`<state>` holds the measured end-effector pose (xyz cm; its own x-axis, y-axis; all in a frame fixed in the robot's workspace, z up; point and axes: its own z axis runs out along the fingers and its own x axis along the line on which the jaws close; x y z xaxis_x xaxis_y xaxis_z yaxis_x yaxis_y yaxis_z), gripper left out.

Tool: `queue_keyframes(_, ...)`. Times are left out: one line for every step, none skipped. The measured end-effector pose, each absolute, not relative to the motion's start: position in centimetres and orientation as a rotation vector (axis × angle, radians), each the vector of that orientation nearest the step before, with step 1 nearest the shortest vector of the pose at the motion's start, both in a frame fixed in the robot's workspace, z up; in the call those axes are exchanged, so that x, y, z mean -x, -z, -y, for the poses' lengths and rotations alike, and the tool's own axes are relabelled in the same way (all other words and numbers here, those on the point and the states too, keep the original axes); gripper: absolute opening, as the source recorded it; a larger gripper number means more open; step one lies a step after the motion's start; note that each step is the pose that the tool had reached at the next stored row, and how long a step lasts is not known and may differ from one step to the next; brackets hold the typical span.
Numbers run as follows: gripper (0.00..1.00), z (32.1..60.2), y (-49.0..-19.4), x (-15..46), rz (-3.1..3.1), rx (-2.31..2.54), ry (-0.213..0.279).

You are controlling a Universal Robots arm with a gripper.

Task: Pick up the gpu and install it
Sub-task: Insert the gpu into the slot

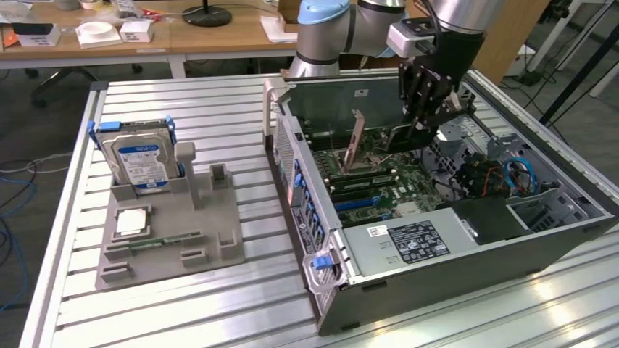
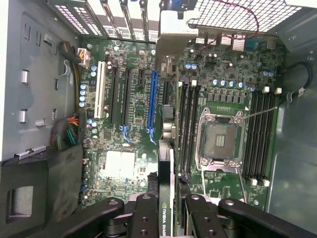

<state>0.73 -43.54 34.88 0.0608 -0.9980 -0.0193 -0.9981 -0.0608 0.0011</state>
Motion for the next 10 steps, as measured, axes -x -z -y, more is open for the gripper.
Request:
queue_keyframes(0.26,43.54,-34.88,-0.74,-2.144,2.279,-0.023)
queue_keyframes(0.26,43.54,-34.87,-0.74,-2.144,2.279,-0.023)
queue_keyframes(0.26,43.54,-34.87,-0.74,-2.144,2.279,-0.023)
queue_keyframes(0.26,43.54,-34.87,-0.74,-2.144,2.279,-0.023)
queue_keyframes(0.26,43.54,-34.87,-0.73,-2.144,2.279,-0.023)
queue_keyframes(0.26,43.54,-34.87,-0.73,-2.144,2.279,-0.023)
queue_keyframes(0.26,43.54,-34.87,-0.74,-2.144,2.279,-0.023)
queue_keyframes(0.26,43.54,-34.87,-0.74,-2.144,2.279,-0.023)
queue_keyframes(0.26,43.54,-34.87,-0.74,-2.144,2.279,-0.023)
queue_keyframes(0.26,43.54,-34.87,-0.73,-2.144,2.279,-0.023)
